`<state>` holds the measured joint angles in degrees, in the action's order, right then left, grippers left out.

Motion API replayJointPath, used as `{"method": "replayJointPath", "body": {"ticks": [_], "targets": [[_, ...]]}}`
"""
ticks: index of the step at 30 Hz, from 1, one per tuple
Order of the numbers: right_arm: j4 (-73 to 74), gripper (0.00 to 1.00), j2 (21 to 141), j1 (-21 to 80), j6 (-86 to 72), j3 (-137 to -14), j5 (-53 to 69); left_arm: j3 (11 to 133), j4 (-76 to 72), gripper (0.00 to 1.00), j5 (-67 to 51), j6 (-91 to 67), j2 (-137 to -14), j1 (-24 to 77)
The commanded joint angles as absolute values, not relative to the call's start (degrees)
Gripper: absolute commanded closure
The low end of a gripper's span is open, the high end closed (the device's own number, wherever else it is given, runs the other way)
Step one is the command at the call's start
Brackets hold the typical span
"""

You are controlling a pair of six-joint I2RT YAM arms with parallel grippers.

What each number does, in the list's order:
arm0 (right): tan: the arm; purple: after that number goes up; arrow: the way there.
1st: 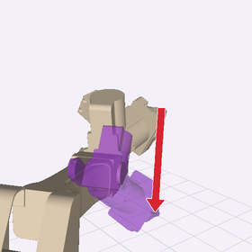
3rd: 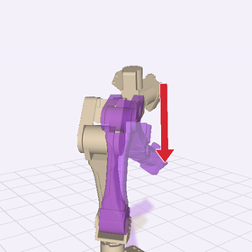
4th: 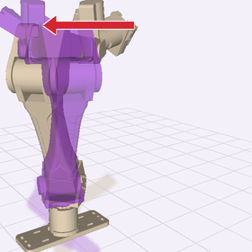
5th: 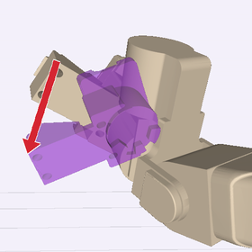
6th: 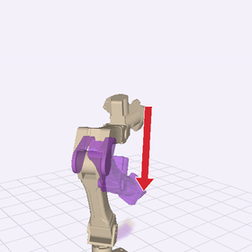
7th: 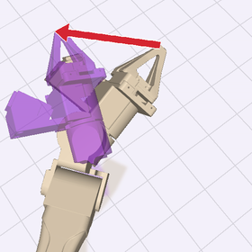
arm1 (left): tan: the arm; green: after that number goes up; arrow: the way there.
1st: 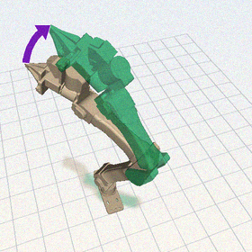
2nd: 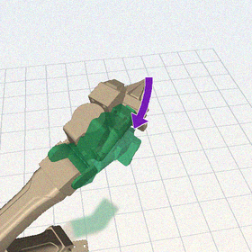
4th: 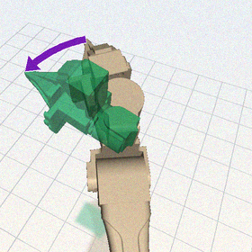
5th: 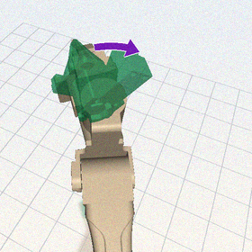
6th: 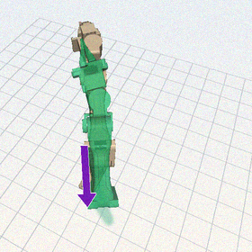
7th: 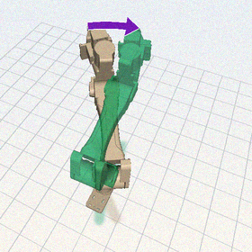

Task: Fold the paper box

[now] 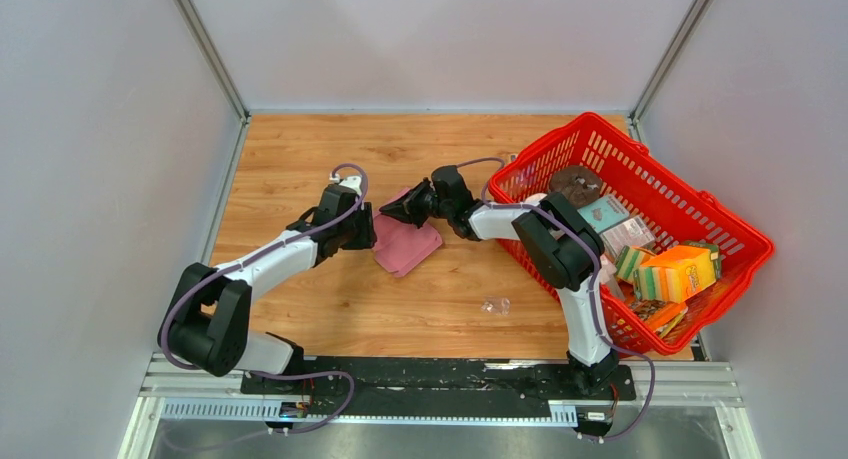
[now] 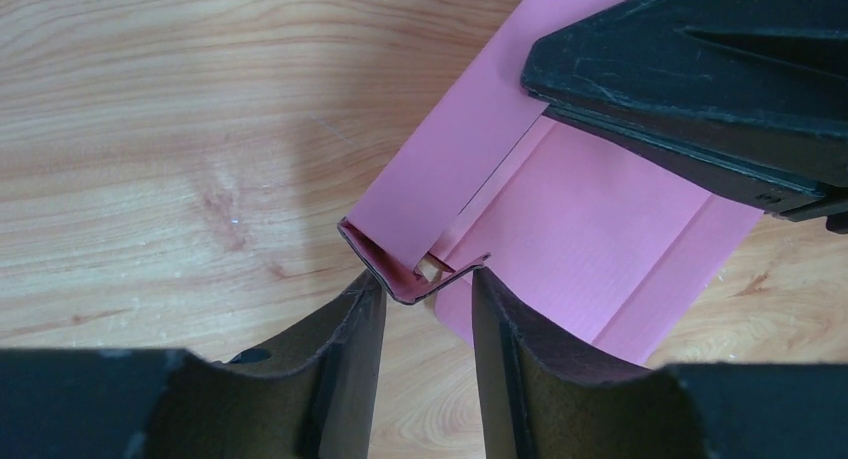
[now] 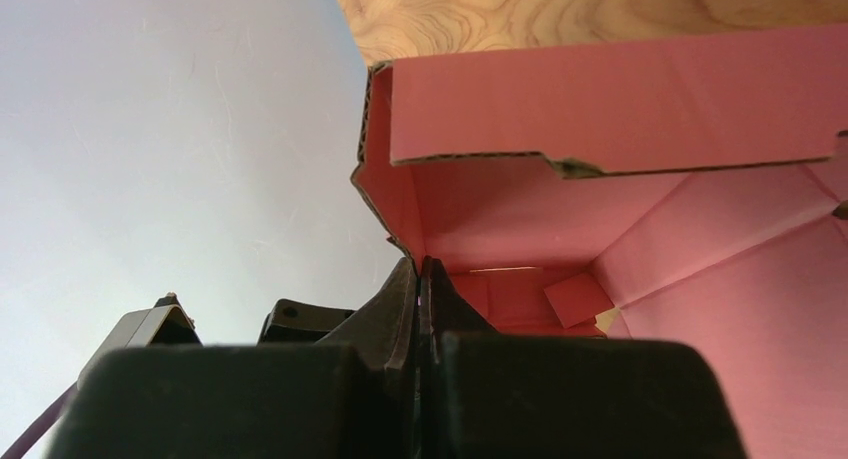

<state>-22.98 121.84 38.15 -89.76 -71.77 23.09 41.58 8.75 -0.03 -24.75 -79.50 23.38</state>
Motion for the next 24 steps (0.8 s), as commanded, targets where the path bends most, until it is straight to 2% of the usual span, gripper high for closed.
{"method": "replayJointPath", "body": {"ticks": [1, 6, 15, 19, 24], "targets": [[-23.47, 1.00, 120.24, 38.06, -90.53, -69.79, 23.29, 42.71, 7.21, 0.54, 3.51, -24.52, -78.75, 23.47], [-23.91, 1.00, 119.97, 38.14, -90.70, -68.91, 22.94, 42.19, 5.37, 0.59, 7.02, -24.26, -78.58, 25.21], [-25.65, 1.00, 117.95, 38.15, -85.17, -64.00, 22.85, 35.78, -1.22, 0.60, 15.90, -25.57, -75.32, 31.99], [-28.65, 1.00, 117.34, 38.23, -84.38, -62.14, 22.59, 34.63, -3.25, 0.63, 26.43, -24.87, -75.32, 35.94], [-28.74, 1.00, 116.89, 38.32, -83.67, -60.91, 21.97, 32.79, -7.29, 0.62, 29.62, -25.93, -75.59, 38.23]]}}
